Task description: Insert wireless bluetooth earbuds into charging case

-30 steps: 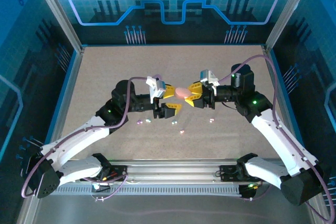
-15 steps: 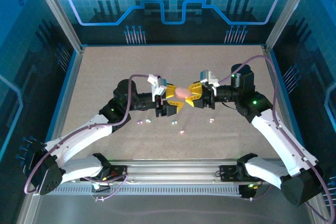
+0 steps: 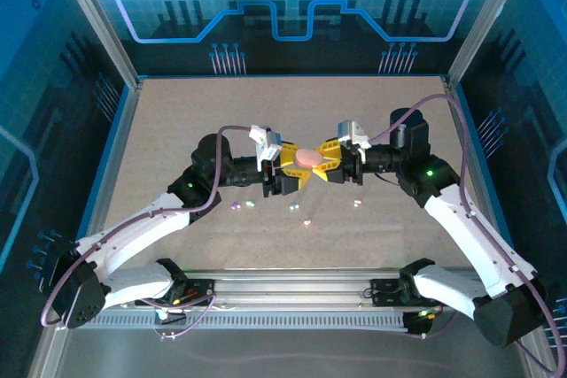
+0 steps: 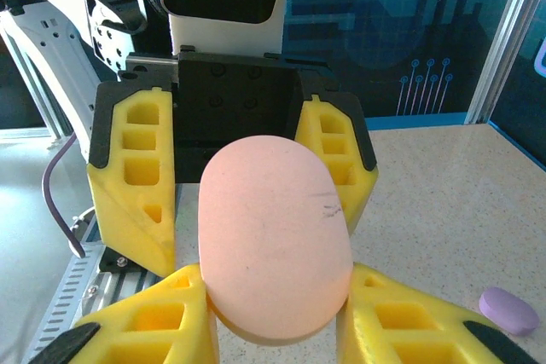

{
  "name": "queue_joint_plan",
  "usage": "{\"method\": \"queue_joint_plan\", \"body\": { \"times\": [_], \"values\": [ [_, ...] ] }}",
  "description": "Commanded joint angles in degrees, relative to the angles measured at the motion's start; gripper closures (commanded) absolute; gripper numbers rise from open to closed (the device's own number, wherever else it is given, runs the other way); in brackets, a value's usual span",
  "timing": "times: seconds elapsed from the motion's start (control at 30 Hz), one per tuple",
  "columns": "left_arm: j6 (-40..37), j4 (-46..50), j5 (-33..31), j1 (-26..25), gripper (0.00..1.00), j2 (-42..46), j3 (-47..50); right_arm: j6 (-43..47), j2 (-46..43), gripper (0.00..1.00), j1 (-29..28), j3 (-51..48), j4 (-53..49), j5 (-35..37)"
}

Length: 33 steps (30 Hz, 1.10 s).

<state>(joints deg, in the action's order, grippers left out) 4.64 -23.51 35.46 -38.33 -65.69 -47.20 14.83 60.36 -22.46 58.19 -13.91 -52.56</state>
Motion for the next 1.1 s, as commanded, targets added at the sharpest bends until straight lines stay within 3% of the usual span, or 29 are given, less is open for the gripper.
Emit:
{"method": "queue_joint_plan", "body": {
  "times": [0.0,0.57,0.9,1.07],
  "values": [
    [1.38,-3.26,1.63,-0.40,0.45,-0.48,-1.75,1.19,-0.35,0.66,-0.38,-0.17,0.37,-0.62],
    [1.08,-1.67,2.31,-0.85,0.53,-1.38,-2.90,2.95,0.36,0.66,-1.19,0.34,-1.61,-0.18],
    [-3.90,2.41,2.86,-0.92,0.68,-0.33,-2.12,-3.86,1.21,0.60,-0.68,2.52,-0.59,-2.53],
    [-5.98,5.50,2.86,-0.87,0.70,0.42,-2.35,-6.93,1.34,0.57,0.53,3.39,0.06,-2.97]
  ]
}}
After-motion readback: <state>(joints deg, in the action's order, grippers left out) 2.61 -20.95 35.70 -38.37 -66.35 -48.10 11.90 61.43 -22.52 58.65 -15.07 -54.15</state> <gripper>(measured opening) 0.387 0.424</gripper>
